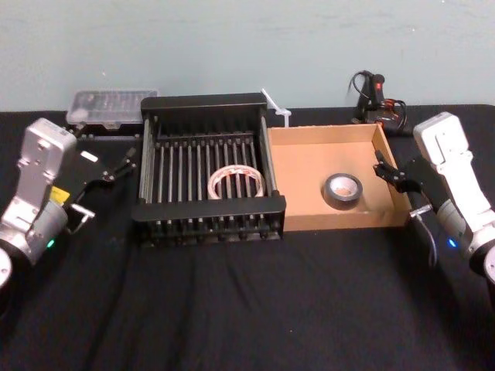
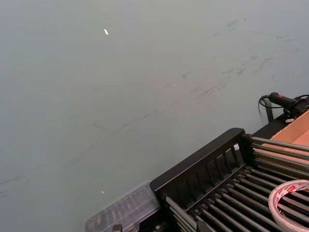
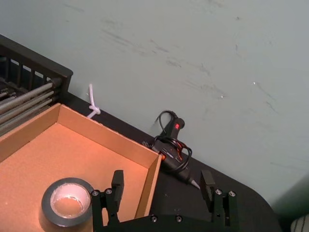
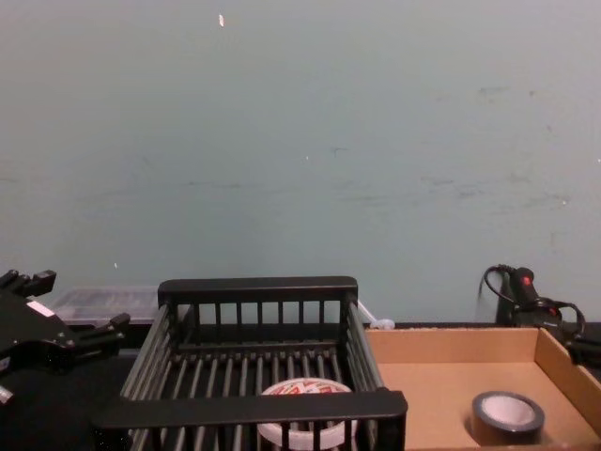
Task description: Pick up the white tape and place it into the black box , Pick up the silver tape and place it into the brown box.
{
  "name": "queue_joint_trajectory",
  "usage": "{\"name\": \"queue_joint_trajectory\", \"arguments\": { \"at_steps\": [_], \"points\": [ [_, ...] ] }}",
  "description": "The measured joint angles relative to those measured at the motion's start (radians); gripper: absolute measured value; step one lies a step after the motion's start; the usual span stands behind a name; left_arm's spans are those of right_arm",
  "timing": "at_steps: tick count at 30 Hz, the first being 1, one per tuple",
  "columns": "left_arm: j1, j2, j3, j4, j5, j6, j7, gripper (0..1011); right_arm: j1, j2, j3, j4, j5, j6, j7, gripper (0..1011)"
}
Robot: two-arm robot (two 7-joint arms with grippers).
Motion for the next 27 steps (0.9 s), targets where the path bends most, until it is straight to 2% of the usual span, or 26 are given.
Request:
{"name": "queue_joint_trajectory", "arguments": {
  "at_steps": [6,27],
  "points": [
    [0.000,0.000,0.000,0.000,0.000,0.000,0.000,1001,-0.008,-0.008,0.020,0.001,0.003,0.001,0.010,1002],
    [0.000,0.000,0.000,0.000,0.000,0.000,0.000,1002,-0.007,-0.006,0.014,0.002,0.002,0.000,0.007,1002]
  ]
}}
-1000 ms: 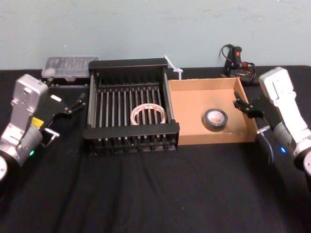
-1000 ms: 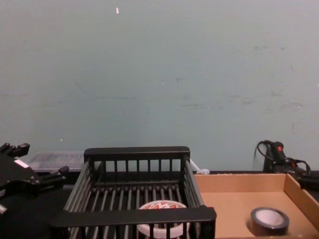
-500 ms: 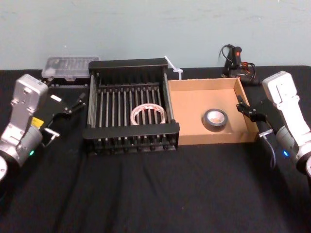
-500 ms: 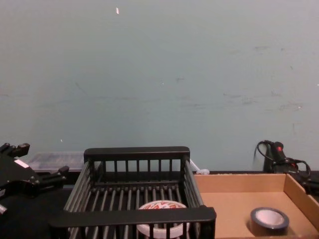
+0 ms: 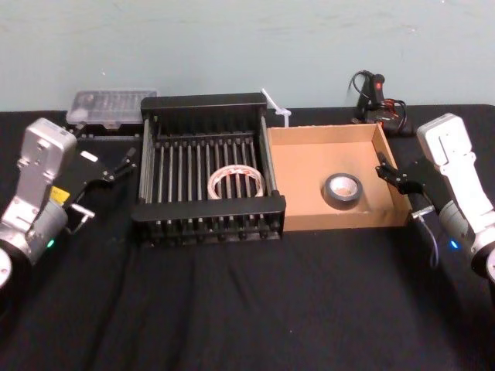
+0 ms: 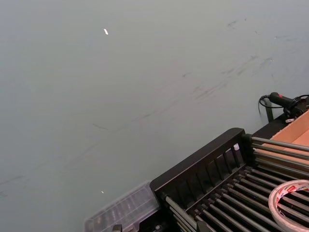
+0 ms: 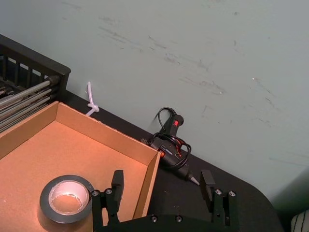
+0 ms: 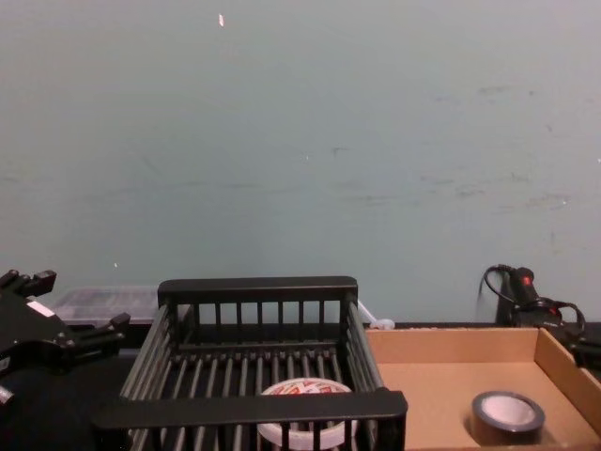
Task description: Pick up the white tape and place it into the black box , Pick up the silver tape and place it into the brown box.
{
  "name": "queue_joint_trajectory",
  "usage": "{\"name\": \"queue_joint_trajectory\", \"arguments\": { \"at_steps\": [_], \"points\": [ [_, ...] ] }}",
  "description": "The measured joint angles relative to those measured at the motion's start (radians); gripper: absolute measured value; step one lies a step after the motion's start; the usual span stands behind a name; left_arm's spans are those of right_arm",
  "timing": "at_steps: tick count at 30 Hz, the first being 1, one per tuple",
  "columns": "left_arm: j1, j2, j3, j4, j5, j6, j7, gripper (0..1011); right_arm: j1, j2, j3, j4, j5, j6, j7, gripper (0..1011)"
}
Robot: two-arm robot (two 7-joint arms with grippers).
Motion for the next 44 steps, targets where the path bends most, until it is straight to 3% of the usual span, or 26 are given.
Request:
{"name": "queue_joint_trajectory", "arguments": {
  "at_steps": [44],
  "points": [
    [0.000,0.000,0.000,0.000,0.000,0.000,0.000,1001,0.000,0.000,-0.001,0.000,-0.001,0.000,-0.002,1002]
  ]
}}
